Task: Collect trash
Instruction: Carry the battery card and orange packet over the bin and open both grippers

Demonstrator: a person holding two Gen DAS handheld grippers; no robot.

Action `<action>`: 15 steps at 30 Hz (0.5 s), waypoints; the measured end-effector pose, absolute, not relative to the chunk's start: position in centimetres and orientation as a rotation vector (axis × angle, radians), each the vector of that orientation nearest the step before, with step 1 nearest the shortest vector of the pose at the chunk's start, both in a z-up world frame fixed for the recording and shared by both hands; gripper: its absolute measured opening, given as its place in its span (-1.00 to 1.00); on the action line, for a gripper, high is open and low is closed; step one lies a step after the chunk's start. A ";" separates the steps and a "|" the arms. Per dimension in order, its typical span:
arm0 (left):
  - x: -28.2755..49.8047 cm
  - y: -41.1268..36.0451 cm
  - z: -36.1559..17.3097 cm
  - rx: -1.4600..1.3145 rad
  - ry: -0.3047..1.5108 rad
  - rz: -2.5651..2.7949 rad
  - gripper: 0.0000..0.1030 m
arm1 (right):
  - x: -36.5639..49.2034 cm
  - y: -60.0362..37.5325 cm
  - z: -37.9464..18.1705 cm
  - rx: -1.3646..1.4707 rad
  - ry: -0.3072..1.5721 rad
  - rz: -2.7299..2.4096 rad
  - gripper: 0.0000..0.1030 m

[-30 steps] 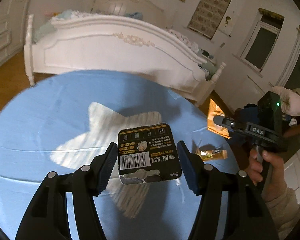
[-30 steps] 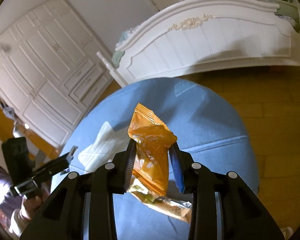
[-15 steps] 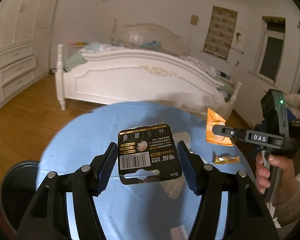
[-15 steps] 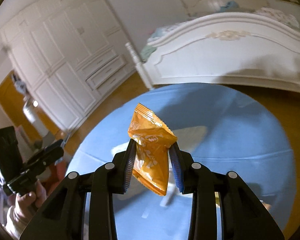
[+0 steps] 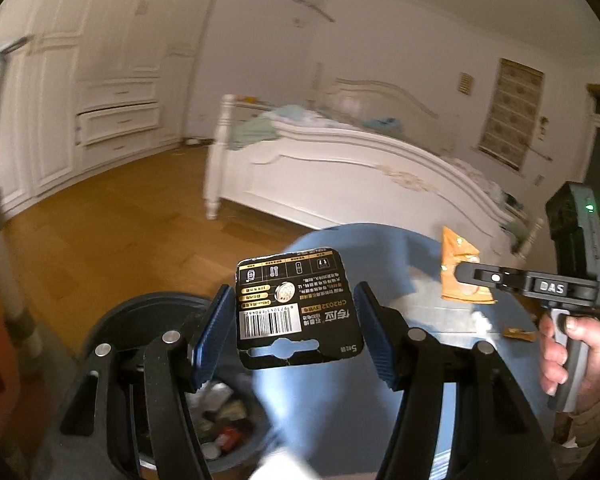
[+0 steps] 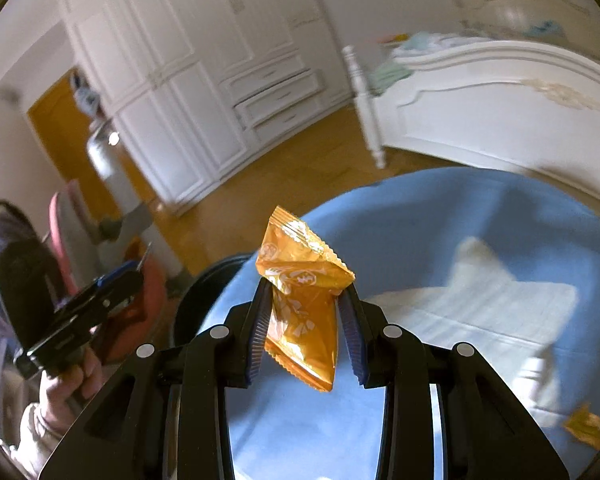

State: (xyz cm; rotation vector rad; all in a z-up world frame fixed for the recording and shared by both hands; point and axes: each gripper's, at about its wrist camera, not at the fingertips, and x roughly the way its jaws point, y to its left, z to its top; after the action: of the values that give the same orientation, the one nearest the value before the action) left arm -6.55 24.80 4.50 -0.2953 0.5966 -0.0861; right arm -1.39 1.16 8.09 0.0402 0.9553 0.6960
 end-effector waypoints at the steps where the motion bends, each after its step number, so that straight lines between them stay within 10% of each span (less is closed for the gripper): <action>1: -7.0 26.1 4.2 -0.306 0.598 -0.061 0.18 | -1.4 2.6 7.9 0.024 0.962 0.716 -0.33; 15: -8.2 33.0 -1.3 -0.390 0.690 0.054 0.18 | -1.3 19.4 3.4 -0.170 1.060 0.871 -0.33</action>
State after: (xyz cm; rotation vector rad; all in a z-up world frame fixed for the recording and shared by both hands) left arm -8.24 33.03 -1.28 -0.3898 0.6900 0.0541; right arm -1.27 19.37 3.40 -0.1704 1.0603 0.8710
